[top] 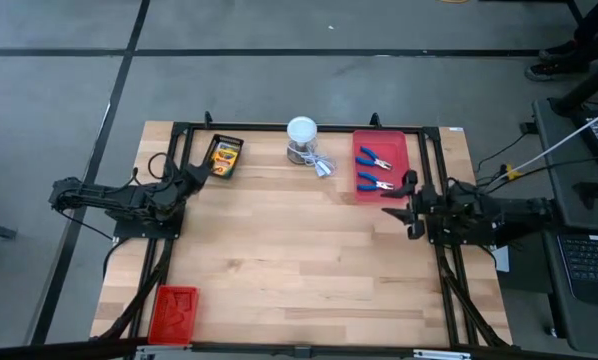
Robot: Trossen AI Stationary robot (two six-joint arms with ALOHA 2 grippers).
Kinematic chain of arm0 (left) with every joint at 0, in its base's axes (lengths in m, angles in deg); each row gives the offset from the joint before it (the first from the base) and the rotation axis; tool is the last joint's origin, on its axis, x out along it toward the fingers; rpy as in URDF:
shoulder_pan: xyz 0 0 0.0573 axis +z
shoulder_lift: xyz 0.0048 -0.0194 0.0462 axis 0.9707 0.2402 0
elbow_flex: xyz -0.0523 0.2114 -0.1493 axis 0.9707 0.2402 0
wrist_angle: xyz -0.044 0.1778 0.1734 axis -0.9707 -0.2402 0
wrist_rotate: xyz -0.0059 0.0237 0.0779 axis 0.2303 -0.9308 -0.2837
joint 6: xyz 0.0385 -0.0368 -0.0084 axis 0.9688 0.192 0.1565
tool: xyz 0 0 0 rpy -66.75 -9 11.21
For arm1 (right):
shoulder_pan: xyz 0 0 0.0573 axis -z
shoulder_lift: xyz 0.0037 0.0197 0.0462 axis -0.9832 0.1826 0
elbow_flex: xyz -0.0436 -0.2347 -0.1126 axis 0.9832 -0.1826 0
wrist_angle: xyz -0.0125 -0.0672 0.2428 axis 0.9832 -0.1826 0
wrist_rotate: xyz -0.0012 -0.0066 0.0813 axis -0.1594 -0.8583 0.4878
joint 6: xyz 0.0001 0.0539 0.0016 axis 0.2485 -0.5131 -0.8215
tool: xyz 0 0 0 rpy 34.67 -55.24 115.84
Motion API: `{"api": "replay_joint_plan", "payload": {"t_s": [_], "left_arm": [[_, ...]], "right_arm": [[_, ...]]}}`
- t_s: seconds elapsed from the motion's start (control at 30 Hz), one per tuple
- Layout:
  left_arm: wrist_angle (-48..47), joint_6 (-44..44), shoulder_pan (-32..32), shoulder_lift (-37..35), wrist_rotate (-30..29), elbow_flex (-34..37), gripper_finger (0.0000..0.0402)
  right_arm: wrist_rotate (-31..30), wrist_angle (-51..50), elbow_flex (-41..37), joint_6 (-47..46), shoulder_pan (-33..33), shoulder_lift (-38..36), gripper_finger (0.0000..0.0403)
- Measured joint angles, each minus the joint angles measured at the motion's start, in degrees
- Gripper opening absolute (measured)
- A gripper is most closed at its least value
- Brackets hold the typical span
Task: Pick & Place School Supplies
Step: Return to Home Position
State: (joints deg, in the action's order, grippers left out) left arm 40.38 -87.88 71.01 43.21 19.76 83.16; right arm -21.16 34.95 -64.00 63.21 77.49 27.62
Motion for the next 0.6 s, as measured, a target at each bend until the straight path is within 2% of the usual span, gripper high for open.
{"api": "replay_joint_plan", "payload": {"t_s": [0.03, 0.1, 0.17, 0.37, 0.6], "left_arm": [[0.00, 0.00, -0.01, 0.00, 0.64, 0.00, 0.0095], [0.00, 0.00, 0.01, 0.04, 1.63, 0.00, 0.0094], [0.08, 0.01, 0.01, 0.04, 2.47, 0.00, 0.0093], [0.07, 0.00, -0.02, 0.07, 3.59, 0.00, 0.0096], [0.07, 0.00, -0.01, 0.07, 3.57, 0.00, 0.0093]], "right_arm": [[0.68, -0.16, -1.70, -1.52, 0.25, -2.28, 0.0198], [1.23, -3.98, -1.97, -3.00, 0.47, -2.21, 0.0198], [1.03, -2.68, -1.73, -3.07, 0.16, -2.46, 0.0198], [0.44, -3.05, -1.80, 5.08, -1.42, -2.39, 0.0198], [1.02, -3.17, -1.80, 3.13, -1.44, -0.47, 0.0198]]}}
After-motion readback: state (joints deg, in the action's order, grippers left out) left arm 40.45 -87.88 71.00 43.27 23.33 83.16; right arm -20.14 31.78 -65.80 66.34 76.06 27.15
